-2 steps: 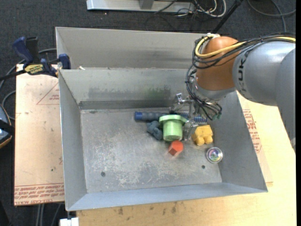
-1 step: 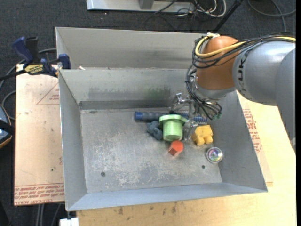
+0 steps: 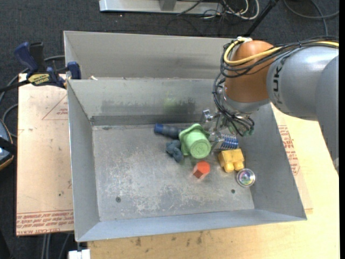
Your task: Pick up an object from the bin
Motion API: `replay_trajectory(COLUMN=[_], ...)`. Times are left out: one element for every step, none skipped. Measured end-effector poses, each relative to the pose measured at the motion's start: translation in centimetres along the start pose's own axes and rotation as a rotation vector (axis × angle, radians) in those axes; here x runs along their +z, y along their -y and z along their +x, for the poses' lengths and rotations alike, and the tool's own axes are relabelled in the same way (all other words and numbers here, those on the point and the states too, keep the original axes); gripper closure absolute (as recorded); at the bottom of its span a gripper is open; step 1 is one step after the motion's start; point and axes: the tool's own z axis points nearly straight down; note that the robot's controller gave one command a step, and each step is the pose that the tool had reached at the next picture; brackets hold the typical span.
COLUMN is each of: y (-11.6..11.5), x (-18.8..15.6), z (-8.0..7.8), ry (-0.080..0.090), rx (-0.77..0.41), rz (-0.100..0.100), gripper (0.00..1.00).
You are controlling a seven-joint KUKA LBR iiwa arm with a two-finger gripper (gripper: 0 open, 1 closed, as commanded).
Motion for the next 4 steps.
replay_trajectory(y=[0.0,-0.1,-0.1,-0.1], x=[-3.5,-6.5,-8.1,-10.8], z=[-0.1,-0.2,-0.3,-0.4], ry=[-0.004,-0.005,-0.006,-0.004], rx=[0.000,0.000,0.000,0.000], rz=[-0.001,-0.001,-0.001,-0.001], gripper=[1.00,1.00,1.00,1.00])
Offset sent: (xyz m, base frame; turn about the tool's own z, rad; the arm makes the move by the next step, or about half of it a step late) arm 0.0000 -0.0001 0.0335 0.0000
